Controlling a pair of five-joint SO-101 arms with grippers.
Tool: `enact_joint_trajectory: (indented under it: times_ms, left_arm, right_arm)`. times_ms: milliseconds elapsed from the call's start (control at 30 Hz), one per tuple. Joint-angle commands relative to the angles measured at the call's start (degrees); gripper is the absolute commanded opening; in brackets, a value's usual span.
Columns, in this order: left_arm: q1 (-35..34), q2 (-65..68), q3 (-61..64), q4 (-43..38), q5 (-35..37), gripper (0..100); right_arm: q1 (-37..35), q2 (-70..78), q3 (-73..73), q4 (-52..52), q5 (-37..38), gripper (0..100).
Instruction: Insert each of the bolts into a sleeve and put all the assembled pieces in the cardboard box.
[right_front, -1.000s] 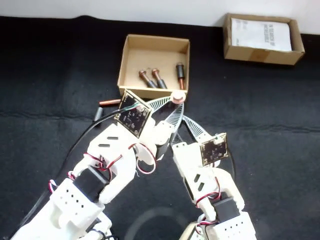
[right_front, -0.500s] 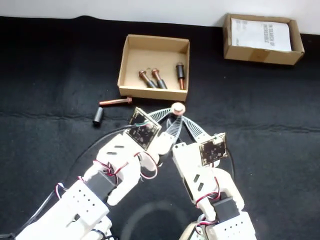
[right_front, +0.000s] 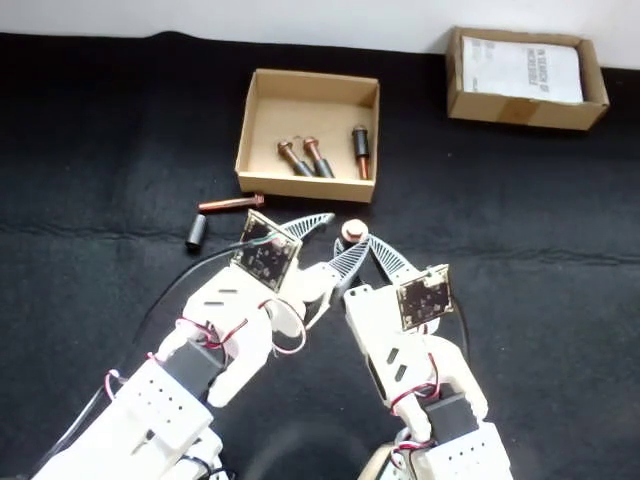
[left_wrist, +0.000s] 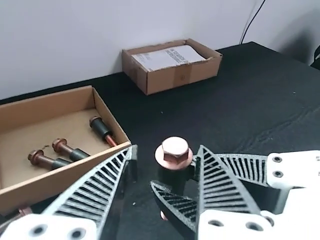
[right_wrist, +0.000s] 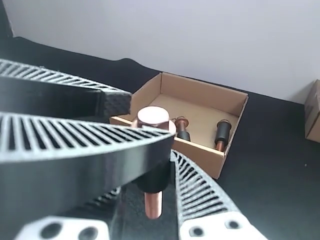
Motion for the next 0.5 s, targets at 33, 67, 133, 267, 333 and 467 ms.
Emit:
enact_joint_trajectory:
  times_ms: [33, 67, 133, 267, 333, 467]
  left_arm:
    - [-3.4, 0.0, 0.2, 0.8, -0.2, 20]
    - [-4.3, -0.1, 0.7, 0.8, -0.2, 20]
    - [-5.8, -0.2, 1.4, 0.8, -0.2, 20]
    - [-6.0, -7.1, 1.5, 4.9, -0.2, 20]
    - [-2.9, -12.4, 2.0, 9.3, -0.2, 18]
    - [1.2, -24.3, 4.4, 14.6, -0.4, 7]
  right_arm:
    - [0.3, -0.2, 7.7, -1.4, -0.4, 0.8]
    - [0.9, -0.2, 7.7, -1.4, -0.4, 0.8]
    - [2.9, -0.2, 7.7, -1.5, -0.4, 0.8]
    - [7.9, 0.5, 8.5, -1.0, -0.6, 0.8]
    - [9.5, 0.8, 8.6, -1.4, -1.1, 0.8]
    - [10.5, 0.7, 8.6, -1.4, -1.3, 0.8]
